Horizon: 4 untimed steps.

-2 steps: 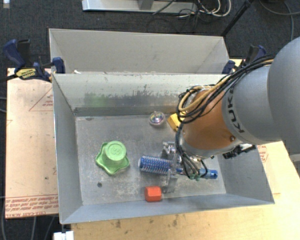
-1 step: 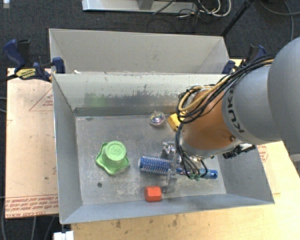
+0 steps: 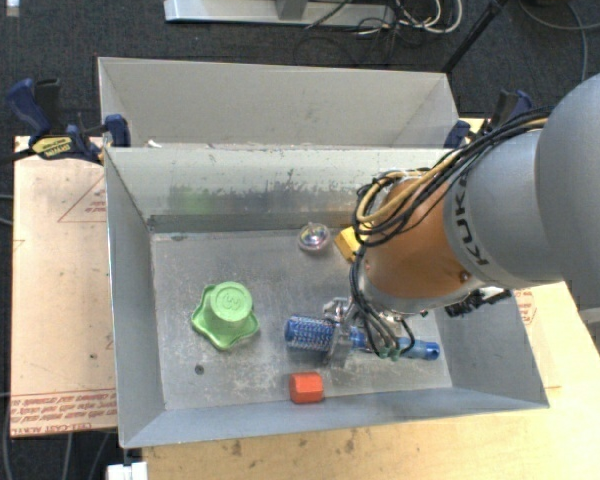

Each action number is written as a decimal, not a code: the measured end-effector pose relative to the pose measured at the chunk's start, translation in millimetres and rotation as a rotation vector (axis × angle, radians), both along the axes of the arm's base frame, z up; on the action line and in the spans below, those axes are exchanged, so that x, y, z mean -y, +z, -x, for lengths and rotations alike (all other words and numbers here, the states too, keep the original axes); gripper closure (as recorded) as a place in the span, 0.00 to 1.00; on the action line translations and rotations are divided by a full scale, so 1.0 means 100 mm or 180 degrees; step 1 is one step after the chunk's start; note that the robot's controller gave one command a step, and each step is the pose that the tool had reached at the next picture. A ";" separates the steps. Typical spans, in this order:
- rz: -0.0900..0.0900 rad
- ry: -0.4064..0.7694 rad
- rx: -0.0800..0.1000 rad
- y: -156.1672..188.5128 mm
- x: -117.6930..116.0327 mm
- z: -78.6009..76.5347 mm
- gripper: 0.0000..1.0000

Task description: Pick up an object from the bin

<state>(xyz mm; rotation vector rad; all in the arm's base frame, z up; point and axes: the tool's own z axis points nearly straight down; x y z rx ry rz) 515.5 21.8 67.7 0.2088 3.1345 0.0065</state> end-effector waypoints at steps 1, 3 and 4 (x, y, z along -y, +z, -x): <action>0.0010 0.0004 -0.0001 0.08 -0.01 0.00 1.00; 0.0008 0.0012 0.0002 0.50 -0.02 -0.01 1.00; 0.0008 0.0015 0.0006 0.71 -0.02 -0.01 1.00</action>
Offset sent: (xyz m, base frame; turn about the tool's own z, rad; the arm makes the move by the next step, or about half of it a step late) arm 0.0000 0.0001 0.0085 0.0000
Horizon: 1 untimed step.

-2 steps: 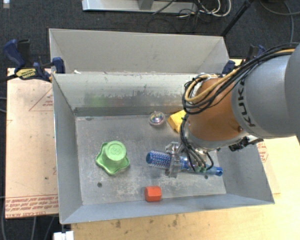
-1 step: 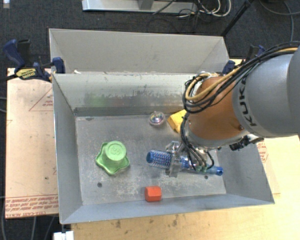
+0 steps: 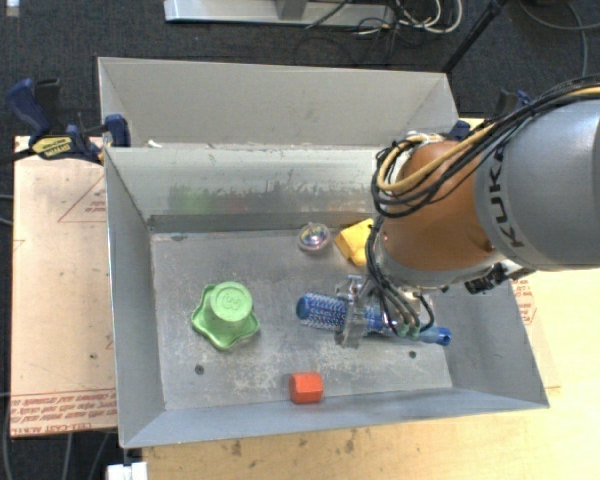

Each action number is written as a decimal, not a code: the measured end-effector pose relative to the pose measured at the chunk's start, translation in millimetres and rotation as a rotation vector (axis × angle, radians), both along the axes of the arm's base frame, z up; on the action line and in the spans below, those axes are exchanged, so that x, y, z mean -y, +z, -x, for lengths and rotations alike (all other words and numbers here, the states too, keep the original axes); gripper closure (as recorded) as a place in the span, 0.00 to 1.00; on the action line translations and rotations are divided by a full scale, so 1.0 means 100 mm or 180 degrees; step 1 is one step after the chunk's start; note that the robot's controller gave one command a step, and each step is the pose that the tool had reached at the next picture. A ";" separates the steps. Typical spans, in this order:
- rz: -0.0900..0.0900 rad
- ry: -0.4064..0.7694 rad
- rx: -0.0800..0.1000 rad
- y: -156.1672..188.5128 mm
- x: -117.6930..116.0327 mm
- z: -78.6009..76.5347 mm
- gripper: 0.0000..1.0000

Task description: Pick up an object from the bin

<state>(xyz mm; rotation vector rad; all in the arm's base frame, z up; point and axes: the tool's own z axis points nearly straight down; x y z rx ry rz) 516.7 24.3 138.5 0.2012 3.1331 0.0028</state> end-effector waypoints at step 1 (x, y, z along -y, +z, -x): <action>0.0000 0.0004 0.0001 0.17 -0.01 0.00 1.00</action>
Offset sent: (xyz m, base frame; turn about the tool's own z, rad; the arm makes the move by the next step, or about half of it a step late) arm -0.0001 0.0001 0.0171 0.0000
